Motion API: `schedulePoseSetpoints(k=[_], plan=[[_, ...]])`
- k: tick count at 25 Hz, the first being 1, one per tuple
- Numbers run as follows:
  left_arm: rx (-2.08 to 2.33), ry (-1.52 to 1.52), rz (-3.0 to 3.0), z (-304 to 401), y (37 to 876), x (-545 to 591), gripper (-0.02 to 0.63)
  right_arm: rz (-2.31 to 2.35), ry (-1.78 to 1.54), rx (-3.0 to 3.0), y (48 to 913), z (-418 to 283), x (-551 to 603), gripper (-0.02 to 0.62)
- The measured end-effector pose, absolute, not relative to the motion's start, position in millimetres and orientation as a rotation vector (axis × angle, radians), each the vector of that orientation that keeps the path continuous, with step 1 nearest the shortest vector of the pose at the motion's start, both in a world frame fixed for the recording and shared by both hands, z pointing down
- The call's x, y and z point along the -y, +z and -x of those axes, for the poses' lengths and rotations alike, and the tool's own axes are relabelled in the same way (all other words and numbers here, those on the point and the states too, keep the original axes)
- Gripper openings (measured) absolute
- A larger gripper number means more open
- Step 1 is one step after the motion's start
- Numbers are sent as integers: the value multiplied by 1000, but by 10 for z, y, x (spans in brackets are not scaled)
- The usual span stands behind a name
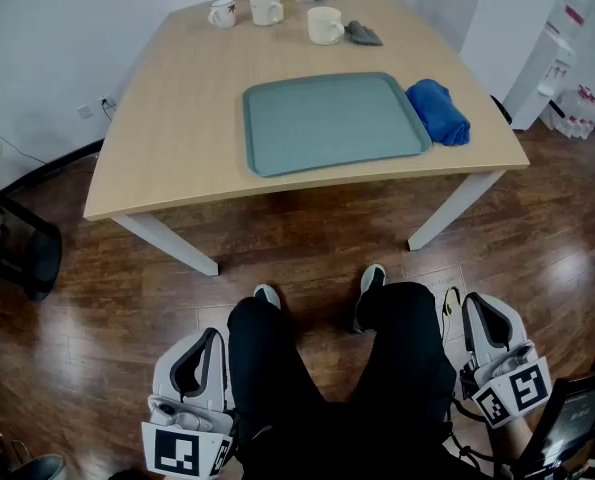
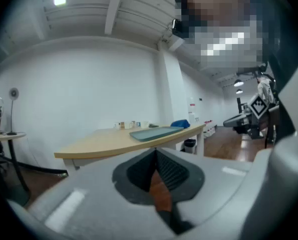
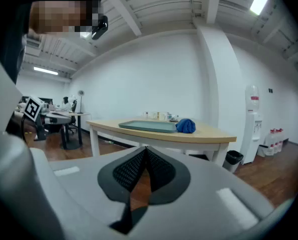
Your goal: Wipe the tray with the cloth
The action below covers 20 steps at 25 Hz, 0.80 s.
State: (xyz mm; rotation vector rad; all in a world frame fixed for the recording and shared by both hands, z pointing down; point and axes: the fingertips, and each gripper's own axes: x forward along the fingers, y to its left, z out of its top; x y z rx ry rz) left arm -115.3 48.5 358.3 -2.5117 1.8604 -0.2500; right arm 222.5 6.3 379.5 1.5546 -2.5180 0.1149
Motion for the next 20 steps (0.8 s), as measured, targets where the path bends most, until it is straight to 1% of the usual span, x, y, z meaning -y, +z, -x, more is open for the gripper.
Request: schedulePoseSetpoints(k=[8, 15, 20], plan=[[-1827, -291, 2483, 1111, 3522, -134, 4, -1604, 10, 2520, 3600, -2260, 389, 6], [-1770, -294, 2479, 1109, 3467, 302, 5, -1591, -123, 2534, 3452, -2051, 725, 6], [-1719, -318, 2505, 1087, 3485, 587, 5, -1608, -115, 2531, 3419, -1975, 992, 6]])
